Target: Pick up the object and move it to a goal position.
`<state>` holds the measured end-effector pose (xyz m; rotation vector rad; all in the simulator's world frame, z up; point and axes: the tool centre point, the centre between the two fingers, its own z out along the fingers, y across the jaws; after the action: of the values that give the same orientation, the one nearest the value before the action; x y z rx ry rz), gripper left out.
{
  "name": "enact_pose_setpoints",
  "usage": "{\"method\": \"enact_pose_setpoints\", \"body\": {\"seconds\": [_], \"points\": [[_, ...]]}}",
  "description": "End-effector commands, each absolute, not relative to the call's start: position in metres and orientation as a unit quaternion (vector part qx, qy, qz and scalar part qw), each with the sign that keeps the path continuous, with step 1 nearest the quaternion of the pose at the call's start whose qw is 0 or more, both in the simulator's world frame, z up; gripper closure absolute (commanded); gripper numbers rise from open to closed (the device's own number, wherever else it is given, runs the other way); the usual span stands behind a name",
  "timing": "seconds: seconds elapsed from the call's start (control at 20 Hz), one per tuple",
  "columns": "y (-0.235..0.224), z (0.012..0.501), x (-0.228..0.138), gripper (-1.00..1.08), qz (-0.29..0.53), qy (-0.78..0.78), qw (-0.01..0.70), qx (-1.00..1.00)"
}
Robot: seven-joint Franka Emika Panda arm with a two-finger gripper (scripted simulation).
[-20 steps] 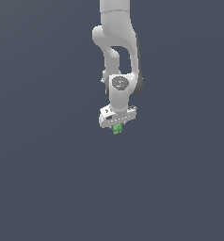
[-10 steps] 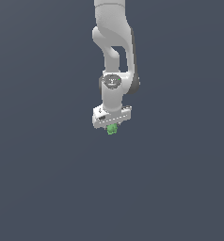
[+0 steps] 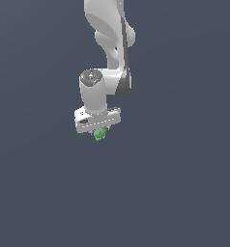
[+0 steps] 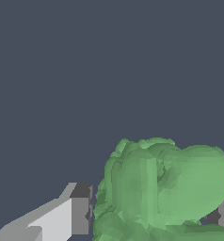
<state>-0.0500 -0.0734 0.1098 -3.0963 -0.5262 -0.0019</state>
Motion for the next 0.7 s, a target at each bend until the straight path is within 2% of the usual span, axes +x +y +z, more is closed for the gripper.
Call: {"method": "enact_pose_setpoints", "body": {"seconds": [0.0, 0.65], "points": [[-0.095, 0.124, -0.037, 1.08, -0.001, -0.168, 0.001, -0.986], [-0.185, 0.183, 0.019, 1.08, 0.0, -0.168, 0.0, -0.986]]}}
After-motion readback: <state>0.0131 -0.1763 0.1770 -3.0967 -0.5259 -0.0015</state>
